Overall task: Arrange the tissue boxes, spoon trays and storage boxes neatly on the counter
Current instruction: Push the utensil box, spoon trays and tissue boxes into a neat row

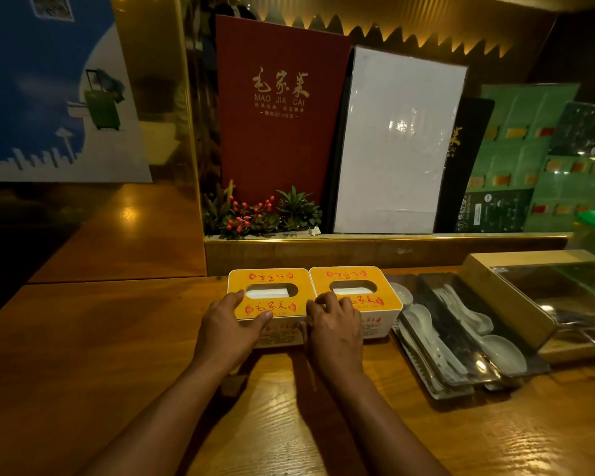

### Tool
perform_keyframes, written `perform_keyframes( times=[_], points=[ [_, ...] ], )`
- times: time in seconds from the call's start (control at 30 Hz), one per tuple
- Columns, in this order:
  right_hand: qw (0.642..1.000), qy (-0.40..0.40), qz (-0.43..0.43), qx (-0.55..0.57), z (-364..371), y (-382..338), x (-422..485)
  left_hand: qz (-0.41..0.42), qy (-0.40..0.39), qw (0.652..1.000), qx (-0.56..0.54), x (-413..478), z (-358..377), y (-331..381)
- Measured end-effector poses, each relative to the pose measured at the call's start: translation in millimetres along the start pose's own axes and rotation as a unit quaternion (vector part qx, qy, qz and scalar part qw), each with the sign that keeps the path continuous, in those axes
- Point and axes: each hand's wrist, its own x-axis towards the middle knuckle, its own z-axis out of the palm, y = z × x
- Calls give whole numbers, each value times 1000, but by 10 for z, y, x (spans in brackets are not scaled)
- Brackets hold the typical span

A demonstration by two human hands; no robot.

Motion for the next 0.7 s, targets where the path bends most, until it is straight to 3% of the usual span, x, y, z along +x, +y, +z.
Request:
perform_keyframes(
  times=[0.5,0.63,0.7],
  points=[
    [999,7,-28,26,4,89,-55,-4,-15,1000,3,-110,20,11],
    [996,-44,-53,57,-56,196,-90,-8,-43,999,10,-145,20,22],
    [988,-76,-45,124,-123,250,-80,-18,-51,998,16,-179,22,56]
  ],
)
